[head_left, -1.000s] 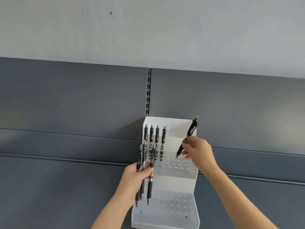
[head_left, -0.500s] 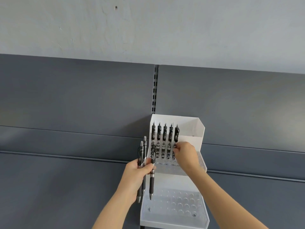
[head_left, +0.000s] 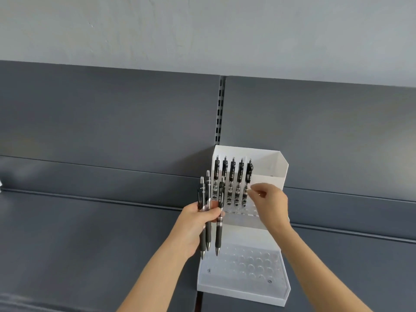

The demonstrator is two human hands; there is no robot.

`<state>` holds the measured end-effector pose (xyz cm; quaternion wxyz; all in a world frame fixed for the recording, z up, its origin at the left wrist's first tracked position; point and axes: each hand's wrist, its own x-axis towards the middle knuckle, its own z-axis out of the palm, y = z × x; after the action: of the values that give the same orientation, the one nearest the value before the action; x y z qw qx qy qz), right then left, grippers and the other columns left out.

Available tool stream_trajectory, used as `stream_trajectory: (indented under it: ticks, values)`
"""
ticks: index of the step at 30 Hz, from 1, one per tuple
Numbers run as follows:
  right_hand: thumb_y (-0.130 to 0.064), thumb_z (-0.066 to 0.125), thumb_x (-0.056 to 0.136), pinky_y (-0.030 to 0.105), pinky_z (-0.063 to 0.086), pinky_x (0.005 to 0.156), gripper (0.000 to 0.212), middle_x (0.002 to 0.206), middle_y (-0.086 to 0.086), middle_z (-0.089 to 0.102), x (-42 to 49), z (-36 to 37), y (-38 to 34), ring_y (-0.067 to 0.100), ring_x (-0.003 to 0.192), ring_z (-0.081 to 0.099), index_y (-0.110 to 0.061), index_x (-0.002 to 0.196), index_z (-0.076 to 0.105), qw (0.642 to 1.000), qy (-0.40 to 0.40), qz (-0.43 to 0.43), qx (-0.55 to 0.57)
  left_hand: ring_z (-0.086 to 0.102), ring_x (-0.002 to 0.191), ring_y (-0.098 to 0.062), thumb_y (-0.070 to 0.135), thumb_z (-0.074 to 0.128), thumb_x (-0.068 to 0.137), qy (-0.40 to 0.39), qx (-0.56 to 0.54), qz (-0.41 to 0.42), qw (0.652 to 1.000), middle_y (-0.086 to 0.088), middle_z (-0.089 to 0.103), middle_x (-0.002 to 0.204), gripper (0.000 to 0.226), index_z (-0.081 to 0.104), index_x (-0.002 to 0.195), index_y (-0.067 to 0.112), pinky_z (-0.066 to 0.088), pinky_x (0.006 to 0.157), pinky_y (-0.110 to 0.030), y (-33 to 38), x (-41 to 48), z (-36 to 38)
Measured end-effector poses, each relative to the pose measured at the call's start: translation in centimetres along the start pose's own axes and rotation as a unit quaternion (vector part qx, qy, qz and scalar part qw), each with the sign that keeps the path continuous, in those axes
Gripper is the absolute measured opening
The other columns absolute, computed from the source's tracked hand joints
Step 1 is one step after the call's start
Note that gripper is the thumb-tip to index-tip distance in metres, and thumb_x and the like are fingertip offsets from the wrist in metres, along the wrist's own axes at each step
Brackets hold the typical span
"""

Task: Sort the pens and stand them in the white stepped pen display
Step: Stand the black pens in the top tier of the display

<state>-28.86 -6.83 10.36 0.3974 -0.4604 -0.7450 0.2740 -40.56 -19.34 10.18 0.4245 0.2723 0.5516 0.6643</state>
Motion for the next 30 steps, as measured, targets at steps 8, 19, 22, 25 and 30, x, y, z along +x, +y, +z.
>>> stream_trajectory:
  ticks: [8,19,22,25,30]
  values:
    - [-0.017,0.067,0.083,0.01,0.044,0.059,0.011,0.067,-0.006,0.065,-3.3,-1.6,-3.3,0.005,0.063,0.056,-0.017,0.074,0.074,0.974,-0.155,-0.007,0.167,0.067,0.075,-0.013,-0.003,0.06,0.084,-0.03,0.01,0.019,0.999,-0.002,0.071,0.076,0.014,0.069,0.087,0.008,0.049,0.074,-0.026,0.0,0.2,1.6]
    - [-0.005,0.053,0.086,0.025,0.049,0.057,0.015,0.072,0.01,0.065,1.0,-6.3,-1.6,0.019,0.064,0.061,0.003,0.077,0.063,0.99,0.01,0.009,0.142,0.044,0.038,-0.013,0.009,0.054,0.092,-0.032,0.064,-0.003,0.997,-0.001,0.052,0.05,0.019,0.058,0.103,-0.006,0.036,0.04,-0.021,-0.2,-0.1,1.2]
    - [-0.005,0.052,0.085,0.044,0.055,0.073,0.015,0.077,0.016,0.067,2.6,-6.6,-1.7,0.037,0.077,0.063,0.006,0.083,0.062,0.992,0.053,-0.01,0.114,0.03,0.037,-0.01,0.019,0.051,0.095,-0.039,0.068,-0.018,0.997,0.001,0.043,0.049,0.015,0.051,0.097,0.004,0.026,0.038,-0.02,-0.2,-0.2,1.4]
    - [-0.006,0.05,0.085,0.053,0.05,0.082,0.017,0.084,0.023,0.067,3.4,-6.0,-1.7,0.044,0.088,0.06,0.008,0.085,0.061,0.994,0.054,-0.035,0.084,0.028,0.038,-0.011,0.016,0.04,0.094,-0.041,0.059,-0.044,0.996,-0.001,0.043,0.051,0.01,0.038,0.086,0.011,0.023,0.04,-0.021,-0.3,0.0,1.5]
    - [-0.006,0.049,0.088,0.031,0.041,0.064,0.02,0.086,0.025,0.066,3.7,-4.4,-1.7,0.026,0.067,0.048,0.011,0.087,0.059,0.999,0.003,-0.04,0.011,0.029,0.041,-0.012,0.002,0.031,0.086,-0.03,0.069,-0.036,0.997,-0.004,0.045,0.054,0.011,0.037,0.083,0.01,0.024,0.042,-0.024,-0.8,-0.1,1.4]
